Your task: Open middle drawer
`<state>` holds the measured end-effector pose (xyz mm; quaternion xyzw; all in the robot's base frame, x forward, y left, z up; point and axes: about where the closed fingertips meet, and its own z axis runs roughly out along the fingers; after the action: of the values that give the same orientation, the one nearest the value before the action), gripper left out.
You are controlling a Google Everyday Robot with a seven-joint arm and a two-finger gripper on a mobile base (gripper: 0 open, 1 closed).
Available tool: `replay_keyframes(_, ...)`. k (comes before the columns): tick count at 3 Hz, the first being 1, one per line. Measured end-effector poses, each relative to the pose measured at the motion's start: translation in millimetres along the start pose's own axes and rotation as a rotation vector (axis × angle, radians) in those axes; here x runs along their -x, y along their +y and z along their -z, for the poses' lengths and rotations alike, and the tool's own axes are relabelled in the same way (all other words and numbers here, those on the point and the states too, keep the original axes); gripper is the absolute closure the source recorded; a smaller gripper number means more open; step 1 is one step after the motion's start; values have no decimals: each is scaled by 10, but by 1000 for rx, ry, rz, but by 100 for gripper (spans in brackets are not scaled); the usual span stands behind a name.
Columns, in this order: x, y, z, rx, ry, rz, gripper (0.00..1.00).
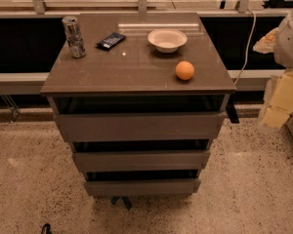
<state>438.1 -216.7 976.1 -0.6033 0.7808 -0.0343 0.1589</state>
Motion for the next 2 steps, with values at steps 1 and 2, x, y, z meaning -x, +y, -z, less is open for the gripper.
replay_keyframes(1,0,0,-1,0,0,0,0)
replay_keyframes(2,22,-2,-145,-54,7,10,0)
